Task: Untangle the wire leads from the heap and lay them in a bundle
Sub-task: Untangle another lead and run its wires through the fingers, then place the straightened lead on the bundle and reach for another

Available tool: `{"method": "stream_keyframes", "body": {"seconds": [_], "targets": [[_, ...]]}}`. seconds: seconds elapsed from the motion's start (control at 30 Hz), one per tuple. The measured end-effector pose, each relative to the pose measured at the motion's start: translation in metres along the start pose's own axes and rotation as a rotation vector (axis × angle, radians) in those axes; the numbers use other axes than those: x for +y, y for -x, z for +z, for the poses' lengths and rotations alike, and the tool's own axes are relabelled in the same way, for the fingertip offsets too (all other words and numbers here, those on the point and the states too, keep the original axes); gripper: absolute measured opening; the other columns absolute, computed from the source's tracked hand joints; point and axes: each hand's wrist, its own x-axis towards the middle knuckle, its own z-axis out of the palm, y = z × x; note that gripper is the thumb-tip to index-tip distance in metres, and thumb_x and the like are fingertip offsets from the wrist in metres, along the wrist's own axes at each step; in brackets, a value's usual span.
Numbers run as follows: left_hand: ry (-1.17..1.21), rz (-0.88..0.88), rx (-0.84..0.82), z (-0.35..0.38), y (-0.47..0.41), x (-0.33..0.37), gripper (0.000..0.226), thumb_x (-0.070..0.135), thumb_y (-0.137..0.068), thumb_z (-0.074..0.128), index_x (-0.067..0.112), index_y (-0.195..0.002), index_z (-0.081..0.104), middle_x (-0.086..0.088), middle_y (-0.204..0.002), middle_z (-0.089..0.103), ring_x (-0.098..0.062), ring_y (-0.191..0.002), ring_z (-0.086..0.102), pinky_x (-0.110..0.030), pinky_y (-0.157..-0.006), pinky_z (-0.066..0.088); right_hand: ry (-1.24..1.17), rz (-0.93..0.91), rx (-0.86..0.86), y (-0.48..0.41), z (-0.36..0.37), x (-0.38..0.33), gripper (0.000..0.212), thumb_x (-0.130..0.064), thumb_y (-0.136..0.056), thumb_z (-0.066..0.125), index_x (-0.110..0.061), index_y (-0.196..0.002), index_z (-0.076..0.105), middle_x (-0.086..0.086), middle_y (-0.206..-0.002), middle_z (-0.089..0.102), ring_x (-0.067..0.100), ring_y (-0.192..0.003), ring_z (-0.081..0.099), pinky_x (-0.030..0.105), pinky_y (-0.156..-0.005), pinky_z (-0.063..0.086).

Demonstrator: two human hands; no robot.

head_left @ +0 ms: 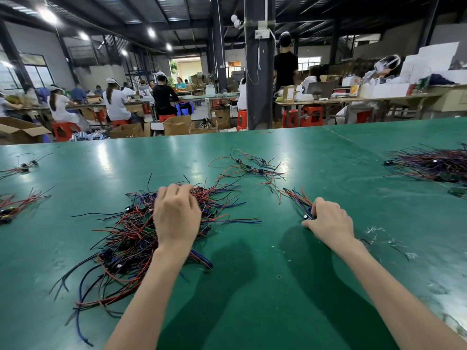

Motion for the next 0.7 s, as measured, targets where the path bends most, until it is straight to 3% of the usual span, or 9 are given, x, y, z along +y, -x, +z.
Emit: {"method": "stream_keyframes", "body": {"seconds": [0.13, 0.23, 0.3, 0.37, 0.47, 0.6, 0.7], "targets": [[-0.186, -0.234, -0.187, 0.006, -0.003, -0.023, 0.027, 0.015, -0.090, 0.053, 0.011, -0.111, 0.069, -0.013, -0.105, 0.066, -0.031, -0.104, 0.050, -0.039, -0.090, 0.040, -0.037, -0.062, 0.060, 0.006, 0.008, -0.010, 0.026, -0.031, -0.084, 0.067, -0.011, -0.096, 0.056, 0.011, -0.103, 0.063, 0.034, -0.095, 0.060, 0.035, -0.073, 0.043], [-0.313, -0.278, -0.344, 0.010, -0.001, -0.026, 0.029, 0.029, -0.091, 0.052, 0.017, -0.113, 0.066, -0.010, -0.112, 0.063, -0.029, -0.109, 0.048, -0.038, -0.091, 0.040, -0.097, -0.085, 0.058, 0.011, 0.014, -0.017, 0.023, -0.035, -0.088, 0.063, -0.012, -0.090, 0.059, 0.011, -0.100, 0.065, 0.034, -0.093, 0.060, 0.035, -0.073, 0.044], [-0.274, -0.275, -0.330, 0.012, -0.001, -0.028, 0.026, 0.022, -0.090, 0.053, 0.017, -0.109, 0.070, -0.009, -0.107, 0.067, -0.029, -0.106, 0.051, -0.038, -0.090, 0.043, -0.111, -0.088, 0.049, 0.013, 0.017, -0.020, 0.023, -0.036, -0.089, 0.061, -0.013, -0.088, 0.061, 0.012, -0.098, 0.066, 0.035, -0.092, 0.061, 0.035, -0.073, 0.044], [-0.093, -0.327, -0.256, 0.010, -0.003, -0.031, 0.025, 0.012, -0.087, 0.054, 0.015, -0.103, 0.074, -0.008, -0.097, 0.072, -0.029, -0.094, 0.060, -0.037, -0.085, 0.050, -0.135, -0.082, 0.048, 0.014, 0.018, -0.021, 0.022, -0.035, -0.089, 0.060, -0.014, -0.085, 0.062, 0.011, -0.096, 0.066, 0.035, -0.090, 0.060, 0.034, -0.071, 0.042], [0.186, -0.474, -0.160, 0.005, -0.010, -0.032, 0.023, 0.010, -0.086, 0.058, 0.016, -0.098, 0.076, -0.004, -0.092, 0.075, -0.019, -0.066, 0.063, -0.027, -0.066, 0.052, -0.158, -0.075, 0.051, 0.014, 0.020, -0.022, 0.021, -0.034, -0.090, 0.058, -0.016, -0.079, 0.059, 0.011, -0.091, 0.065, 0.033, -0.083, 0.058, 0.031, -0.067, 0.038], [0.693, -0.590, -0.006, -0.003, -0.020, -0.031, 0.016, 0.012, -0.084, 0.069, 0.025, -0.092, 0.074, 0.003, -0.093, 0.073, -0.007, -0.081, 0.065, -0.022, -0.081, 0.052, -0.185, -0.072, 0.052, 0.013, 0.020, -0.023, 0.024, -0.032, -0.091, 0.056, -0.018, -0.071, 0.054, 0.006, -0.077, 0.058, 0.029, -0.070, 0.047, 0.030, -0.064, 0.037], [0.916, -0.500, 0.062, -0.011, -0.021, -0.022, 0.024, 0.009, -0.083, 0.070, 0.033, -0.085, 0.072, 0.010, -0.087, 0.073, -0.007, -0.086, 0.066, -0.017, -0.078, 0.051, -0.226, -0.069, 0.055, 0.014, 0.021, -0.024, 0.026, -0.031, -0.090, 0.057, -0.016, -0.069, 0.055, 0.000, -0.066, 0.053, 0.028, -0.066, 0.047, 0.029, -0.062, 0.036]]}}
